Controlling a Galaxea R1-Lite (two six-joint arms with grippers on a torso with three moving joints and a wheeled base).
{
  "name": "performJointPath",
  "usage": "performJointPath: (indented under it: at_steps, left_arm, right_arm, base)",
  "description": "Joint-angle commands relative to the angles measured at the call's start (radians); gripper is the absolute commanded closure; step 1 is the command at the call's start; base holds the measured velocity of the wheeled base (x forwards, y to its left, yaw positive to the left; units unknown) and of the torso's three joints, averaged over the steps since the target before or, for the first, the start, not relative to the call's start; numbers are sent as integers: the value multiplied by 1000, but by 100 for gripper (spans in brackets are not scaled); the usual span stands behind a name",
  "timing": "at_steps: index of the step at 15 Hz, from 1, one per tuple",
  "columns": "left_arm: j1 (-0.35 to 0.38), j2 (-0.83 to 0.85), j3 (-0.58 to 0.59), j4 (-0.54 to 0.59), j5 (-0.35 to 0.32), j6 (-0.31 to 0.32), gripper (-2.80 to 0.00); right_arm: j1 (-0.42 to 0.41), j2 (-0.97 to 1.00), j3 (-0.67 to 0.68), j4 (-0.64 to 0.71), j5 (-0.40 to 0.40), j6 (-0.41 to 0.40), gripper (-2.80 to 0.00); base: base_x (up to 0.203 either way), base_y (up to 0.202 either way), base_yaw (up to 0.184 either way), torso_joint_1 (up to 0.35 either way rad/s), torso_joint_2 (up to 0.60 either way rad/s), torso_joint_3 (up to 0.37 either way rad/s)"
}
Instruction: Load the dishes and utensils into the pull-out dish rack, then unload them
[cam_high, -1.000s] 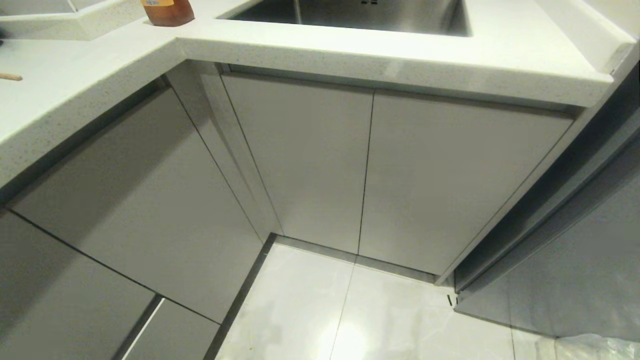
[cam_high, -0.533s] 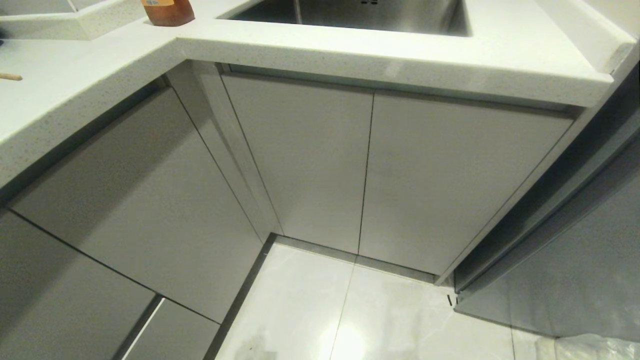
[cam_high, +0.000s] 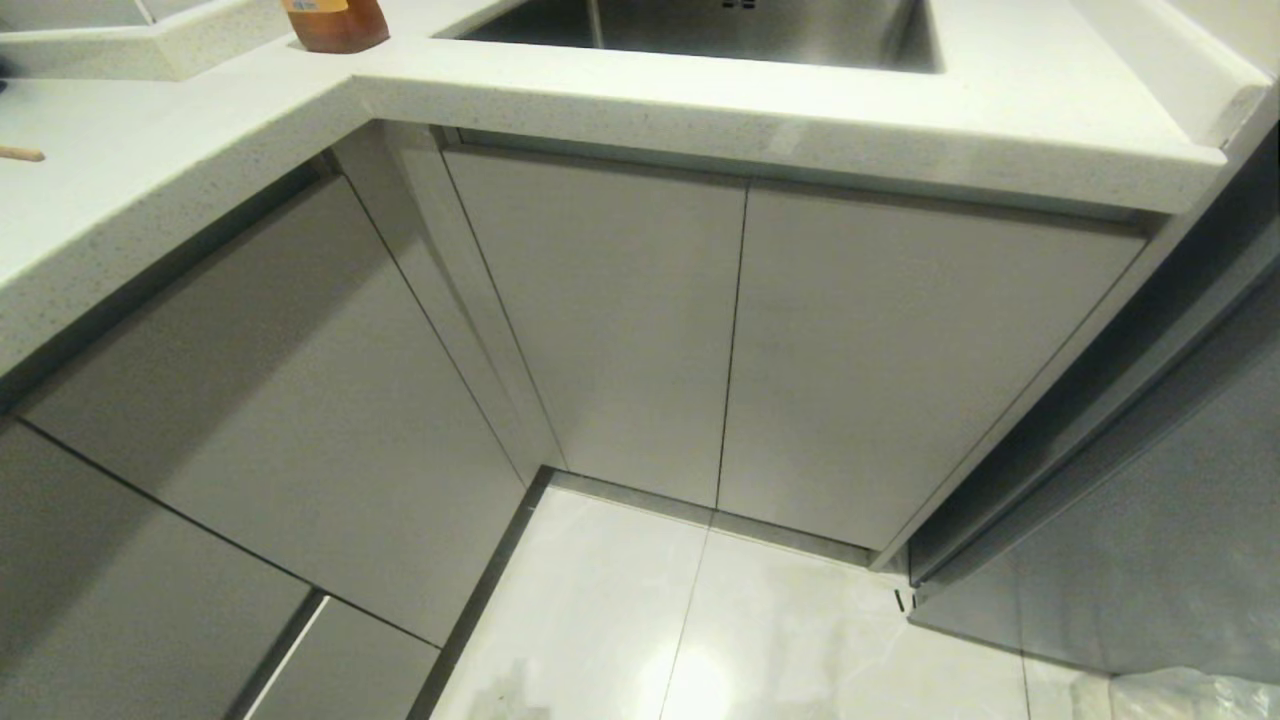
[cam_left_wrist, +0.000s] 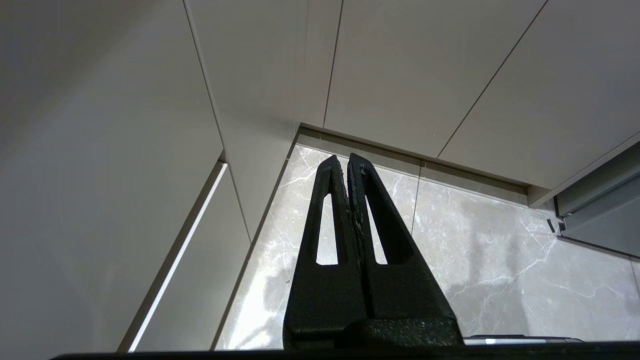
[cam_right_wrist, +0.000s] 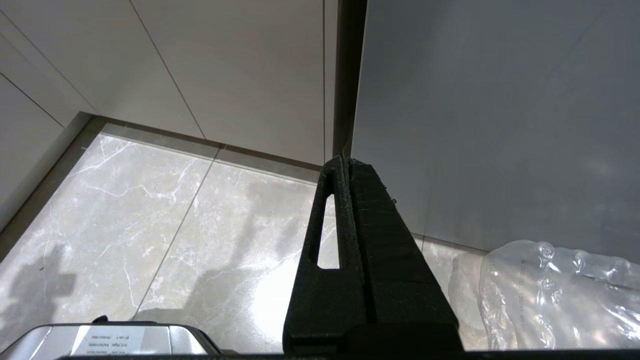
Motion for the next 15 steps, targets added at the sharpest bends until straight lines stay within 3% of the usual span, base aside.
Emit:
performJointPath:
  at_steps: [1,7,15]
  left_arm:
    - [0,2,0,0,6,-5,0]
    - [0,2,0,0,8,-7,0]
    - [0,2,0,0,10,-5,0]
  right_arm:
    - [0,1,0,0,0,0,0]
    - [0,1,0,0,0,0,0]
    - [0,1,0,1,0,0,0]
  base:
    - [0,0,0,0,0,0]
    - [0,0,0,1,1,13]
    - [0,0,0,2,2,191]
